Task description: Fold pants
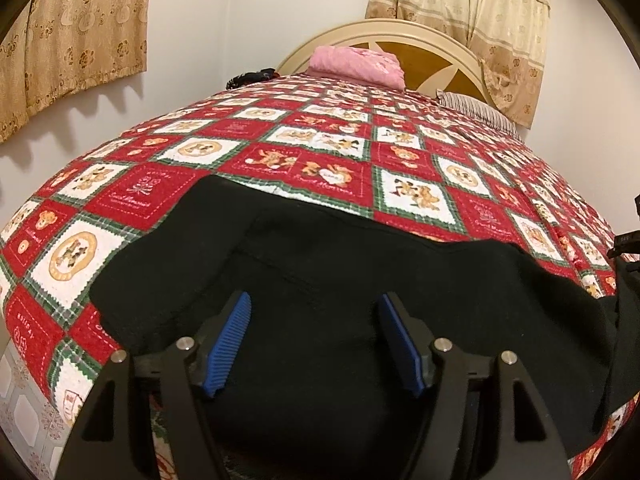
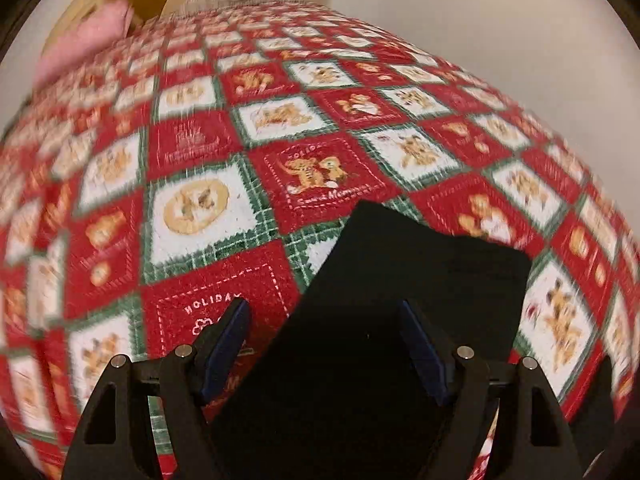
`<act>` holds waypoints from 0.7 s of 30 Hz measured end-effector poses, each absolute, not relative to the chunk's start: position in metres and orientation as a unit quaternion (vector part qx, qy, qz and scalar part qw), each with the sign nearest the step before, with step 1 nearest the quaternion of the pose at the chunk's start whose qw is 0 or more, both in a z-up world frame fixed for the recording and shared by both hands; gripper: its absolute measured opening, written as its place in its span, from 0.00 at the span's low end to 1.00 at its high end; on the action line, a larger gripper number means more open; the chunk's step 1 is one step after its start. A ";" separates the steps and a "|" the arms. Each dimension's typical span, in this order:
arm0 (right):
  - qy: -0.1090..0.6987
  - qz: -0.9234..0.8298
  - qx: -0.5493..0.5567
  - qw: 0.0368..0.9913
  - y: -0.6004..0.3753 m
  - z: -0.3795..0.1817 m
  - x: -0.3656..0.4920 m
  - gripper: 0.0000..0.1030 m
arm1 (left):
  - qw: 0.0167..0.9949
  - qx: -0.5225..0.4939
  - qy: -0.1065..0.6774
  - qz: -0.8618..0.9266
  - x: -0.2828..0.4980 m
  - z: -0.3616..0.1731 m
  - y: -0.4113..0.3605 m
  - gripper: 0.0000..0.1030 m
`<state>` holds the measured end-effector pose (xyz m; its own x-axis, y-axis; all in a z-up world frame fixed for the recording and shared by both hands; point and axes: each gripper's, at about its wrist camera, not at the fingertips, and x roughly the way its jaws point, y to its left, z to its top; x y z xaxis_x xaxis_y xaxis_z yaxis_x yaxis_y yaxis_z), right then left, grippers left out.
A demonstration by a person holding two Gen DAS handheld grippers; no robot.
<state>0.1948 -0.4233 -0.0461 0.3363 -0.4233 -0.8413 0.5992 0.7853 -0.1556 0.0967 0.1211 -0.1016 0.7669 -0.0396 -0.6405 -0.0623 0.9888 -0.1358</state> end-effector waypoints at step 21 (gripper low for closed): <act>0.214 -0.122 0.311 0.918 -0.483 0.036 -0.093 0.06 | 0.936 -0.071 0.345 0.016 0.101 -0.102 0.123 0.70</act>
<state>-0.0928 -0.4828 0.0358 0.8783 -0.0911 -0.4694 0.3579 0.7762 0.5190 0.1010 0.1227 -0.1016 0.7611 -0.0190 -0.6483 -0.0796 0.9893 -0.1225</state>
